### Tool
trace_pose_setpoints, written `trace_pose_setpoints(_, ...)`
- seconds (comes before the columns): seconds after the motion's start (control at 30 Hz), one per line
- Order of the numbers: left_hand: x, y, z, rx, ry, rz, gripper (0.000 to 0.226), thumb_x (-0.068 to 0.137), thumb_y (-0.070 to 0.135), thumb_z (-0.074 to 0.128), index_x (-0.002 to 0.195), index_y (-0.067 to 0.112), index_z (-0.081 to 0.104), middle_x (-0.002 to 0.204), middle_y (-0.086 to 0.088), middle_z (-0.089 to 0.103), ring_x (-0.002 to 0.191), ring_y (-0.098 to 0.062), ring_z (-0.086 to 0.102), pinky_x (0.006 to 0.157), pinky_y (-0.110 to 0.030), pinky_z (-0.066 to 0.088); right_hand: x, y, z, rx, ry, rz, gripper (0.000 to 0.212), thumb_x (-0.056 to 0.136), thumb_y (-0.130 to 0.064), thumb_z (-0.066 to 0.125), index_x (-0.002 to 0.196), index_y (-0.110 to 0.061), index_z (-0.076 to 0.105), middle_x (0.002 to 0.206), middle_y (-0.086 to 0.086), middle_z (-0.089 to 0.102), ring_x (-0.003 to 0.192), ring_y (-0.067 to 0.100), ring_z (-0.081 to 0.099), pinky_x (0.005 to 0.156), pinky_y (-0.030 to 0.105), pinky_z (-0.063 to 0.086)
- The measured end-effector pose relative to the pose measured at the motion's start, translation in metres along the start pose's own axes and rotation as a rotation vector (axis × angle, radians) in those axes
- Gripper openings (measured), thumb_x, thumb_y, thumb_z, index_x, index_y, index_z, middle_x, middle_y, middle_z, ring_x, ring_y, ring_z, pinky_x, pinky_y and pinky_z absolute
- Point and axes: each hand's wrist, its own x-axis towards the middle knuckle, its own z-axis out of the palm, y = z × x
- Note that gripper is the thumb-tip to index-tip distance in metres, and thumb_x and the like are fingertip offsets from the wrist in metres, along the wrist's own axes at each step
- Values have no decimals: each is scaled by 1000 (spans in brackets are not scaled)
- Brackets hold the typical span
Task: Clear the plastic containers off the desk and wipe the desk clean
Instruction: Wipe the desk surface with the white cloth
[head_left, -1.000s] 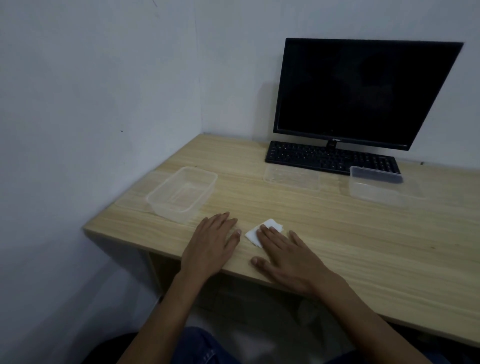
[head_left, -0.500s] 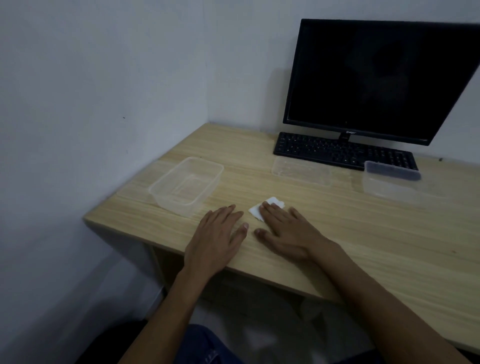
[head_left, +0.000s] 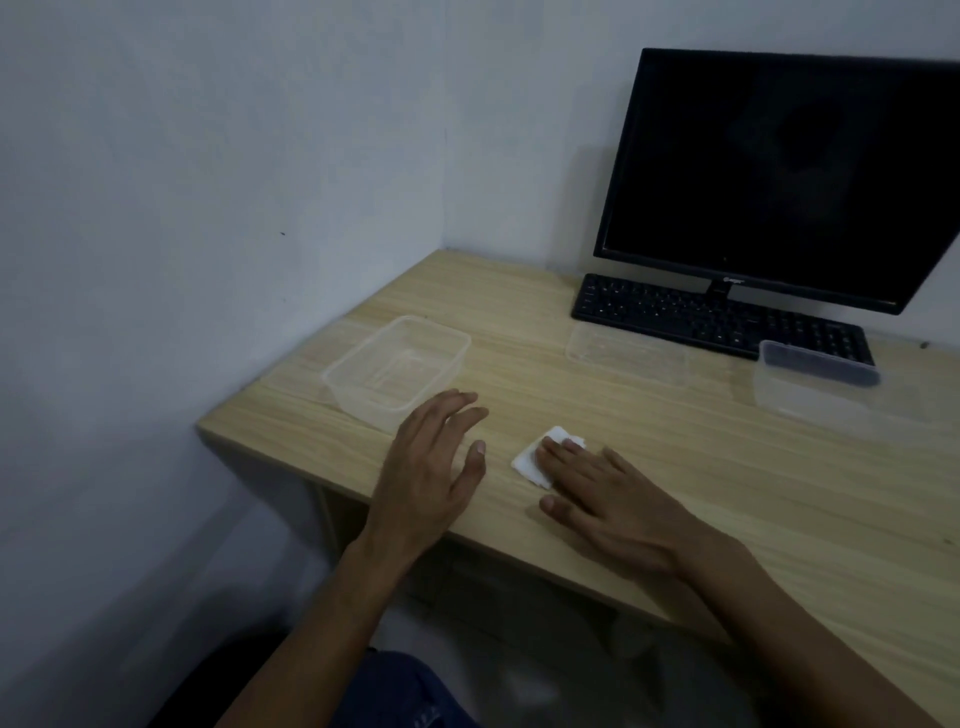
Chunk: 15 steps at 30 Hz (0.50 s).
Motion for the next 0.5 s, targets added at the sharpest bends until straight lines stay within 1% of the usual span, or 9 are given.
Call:
trace_pose_setpoints(0.03,1,-4,-4,39,42,2,39,96,31,40,124,10,59,134,-8,55,130,-20,43,108,-41,37,-2,0,0,19,26,13,83,80,-78,-1,149,-35,-10,158,-15,-12,140,-6,-13,116,25,-7)
trace_pose_setpoints(0.1,4,-14,-11,128,114,-42,40,96,30,40,125,9,58,135,-10,53,131,-24,43,110,-44,32,-3,-5,1,61,59,57,81,84,-76,2,150,-31,-10,159,-12,-11,142,-4,-10,118,25,-4)
trace_pose_setpoints(0.2,7,-32,-15,240,138,-138,43,94,31,41,128,9,56,137,-11,51,132,-26,41,113,-50,25,1,-20,5,99,25,136,86,82,-72,6,152,-24,-8,160,-8,-11,144,1,-8,119,27,-3)
trace_pose_setpoints(0.33,2,-42,-12,278,85,-174,47,93,33,40,133,13,52,139,-9,51,132,-24,40,115,-52,19,21,-24,12,41,66,170,105,68,-82,-11,152,-20,-8,160,-4,-12,145,5,-11,118,29,-5)
trace_pose_setpoints(0.37,2,-42,-11,271,73,-176,47,93,33,39,134,14,51,140,-8,50,133,-23,39,116,-51,17,28,-22,12,24,77,173,103,71,-81,-9,153,-19,-8,160,-3,-11,145,6,-11,118,30,-6)
trace_pose_setpoints(0.43,2,-43,-11,251,44,-183,49,94,35,37,137,16,49,143,-5,48,135,-21,38,118,-49,13,44,-16,10,-11,91,175,85,87,-72,5,153,-18,-6,161,-1,-9,146,8,-9,119,32,-5)
trace_pose_setpoints(0.5,1,-43,-11,245,15,-181,50,94,36,35,137,17,49,144,-2,48,136,-19,38,118,-47,9,64,-11,6,-32,104,162,76,95,-63,13,153,-18,-5,161,0,-7,147,10,-6,120,33,-4)
